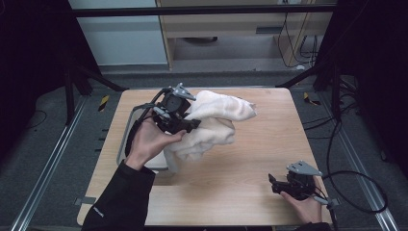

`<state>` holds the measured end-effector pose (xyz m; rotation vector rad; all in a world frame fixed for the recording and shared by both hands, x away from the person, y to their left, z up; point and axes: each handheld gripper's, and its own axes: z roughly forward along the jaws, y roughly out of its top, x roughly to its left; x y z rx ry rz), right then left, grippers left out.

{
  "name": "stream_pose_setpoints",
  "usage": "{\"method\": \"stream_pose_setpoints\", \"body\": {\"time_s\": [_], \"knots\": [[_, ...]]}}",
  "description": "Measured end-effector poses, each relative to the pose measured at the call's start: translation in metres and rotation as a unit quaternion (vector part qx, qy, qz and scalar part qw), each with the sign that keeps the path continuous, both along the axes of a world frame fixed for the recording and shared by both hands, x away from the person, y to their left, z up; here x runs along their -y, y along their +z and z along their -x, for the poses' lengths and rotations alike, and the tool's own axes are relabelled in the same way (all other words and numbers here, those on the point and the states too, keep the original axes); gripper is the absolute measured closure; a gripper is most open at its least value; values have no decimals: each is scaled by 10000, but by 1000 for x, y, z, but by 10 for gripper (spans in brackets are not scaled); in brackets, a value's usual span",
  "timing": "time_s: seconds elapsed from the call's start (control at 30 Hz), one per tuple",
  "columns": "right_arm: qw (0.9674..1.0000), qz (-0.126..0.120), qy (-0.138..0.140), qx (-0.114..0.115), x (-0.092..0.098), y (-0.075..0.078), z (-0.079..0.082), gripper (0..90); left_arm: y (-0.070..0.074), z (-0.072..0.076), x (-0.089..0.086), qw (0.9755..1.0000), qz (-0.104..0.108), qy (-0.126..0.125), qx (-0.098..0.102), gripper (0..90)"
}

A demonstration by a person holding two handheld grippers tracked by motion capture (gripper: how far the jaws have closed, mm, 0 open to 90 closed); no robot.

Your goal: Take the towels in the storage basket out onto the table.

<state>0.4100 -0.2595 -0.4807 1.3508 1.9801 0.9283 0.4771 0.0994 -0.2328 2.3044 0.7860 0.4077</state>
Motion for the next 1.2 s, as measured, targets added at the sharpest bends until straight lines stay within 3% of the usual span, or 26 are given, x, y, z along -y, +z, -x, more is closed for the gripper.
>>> {"method": "stream_pose_setpoints", "body": {"time_s": [0.5, 1.2], "knots": [[10000, 42, 6, -22, 2, -2, 0, 91, -18, -6, 31, 9995, -6, -274, -151, 722], [9999, 94, 3, -121, 4, -7, -2, 91, -71, -26, 61, 9987, -110, -305, -391, 721]]}}
